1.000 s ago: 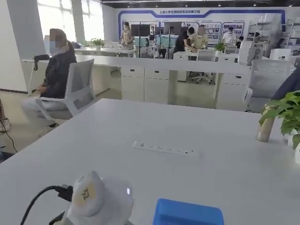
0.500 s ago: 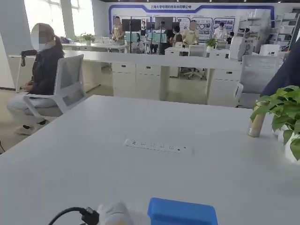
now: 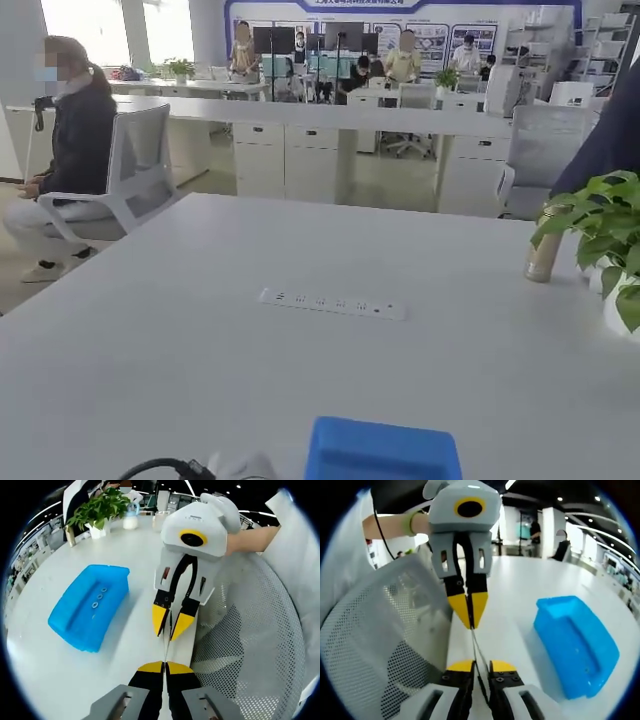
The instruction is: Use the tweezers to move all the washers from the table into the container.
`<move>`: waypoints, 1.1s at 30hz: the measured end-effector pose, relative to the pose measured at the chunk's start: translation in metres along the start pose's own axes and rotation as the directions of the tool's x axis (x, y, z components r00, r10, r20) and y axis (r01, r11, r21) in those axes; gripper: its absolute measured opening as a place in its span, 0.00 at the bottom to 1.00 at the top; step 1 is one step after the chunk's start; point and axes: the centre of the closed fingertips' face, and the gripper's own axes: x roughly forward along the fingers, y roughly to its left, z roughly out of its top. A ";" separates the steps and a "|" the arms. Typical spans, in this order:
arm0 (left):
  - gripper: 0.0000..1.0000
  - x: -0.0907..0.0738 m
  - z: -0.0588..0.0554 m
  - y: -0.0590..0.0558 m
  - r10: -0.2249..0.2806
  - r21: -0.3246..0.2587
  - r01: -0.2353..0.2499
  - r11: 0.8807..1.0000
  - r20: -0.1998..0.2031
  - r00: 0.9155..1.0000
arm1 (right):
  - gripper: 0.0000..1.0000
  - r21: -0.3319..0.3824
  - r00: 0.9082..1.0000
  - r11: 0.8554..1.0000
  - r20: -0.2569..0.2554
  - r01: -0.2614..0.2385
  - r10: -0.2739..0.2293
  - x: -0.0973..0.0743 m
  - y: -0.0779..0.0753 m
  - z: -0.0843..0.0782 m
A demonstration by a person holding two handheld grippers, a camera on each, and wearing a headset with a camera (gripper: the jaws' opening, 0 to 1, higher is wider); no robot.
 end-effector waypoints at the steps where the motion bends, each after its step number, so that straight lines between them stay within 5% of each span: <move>1: 0.00 0.002 -0.003 0.001 0.001 0.003 -0.001 1.000 -0.015 1.000 | 0.09 0.001 1.000 1.000 0.005 0.000 0.000 -0.002 0.000 0.000; 6: 0.00 0.006 -0.010 0.003 0.002 0.014 -0.001 1.000 -0.052 0.999 | 0.19 0.057 1.000 0.998 0.001 0.011 -0.011 -0.020 0.000 -0.007; 10: 0.00 0.009 -0.017 0.005 0.011 0.052 -0.005 0.999 -0.109 0.994 | 0.22 0.151 0.997 0.986 0.028 0.069 -0.074 -0.045 -0.005 -0.013; 16: 0.00 0.014 -0.025 0.006 0.023 0.086 -0.008 0.996 -0.176 0.984 | 0.28 0.247 0.973 0.947 0.051 0.205 -0.224 -0.085 -0.020 -0.018; 19: 0.00 0.016 -0.026 0.007 0.024 0.096 -0.005 0.995 -0.197 0.980 | 0.30 0.271 0.965 0.930 0.014 0.249 -0.262 -0.096 -0.025 -0.031; 23: 0.00 0.018 -0.028 0.009 0.030 0.116 -0.004 0.993 -0.226 0.974 | 0.32 0.323 0.953 0.904 0.023 0.278 -0.302 -0.103 -0.028 -0.034; 33: 0.00 0.021 -0.033 0.014 0.033 0.131 0.004 0.991 -0.278 0.960 | 0.33 0.347 0.947 0.892 0.037 0.289 -0.320 -0.103 -0.021 -0.026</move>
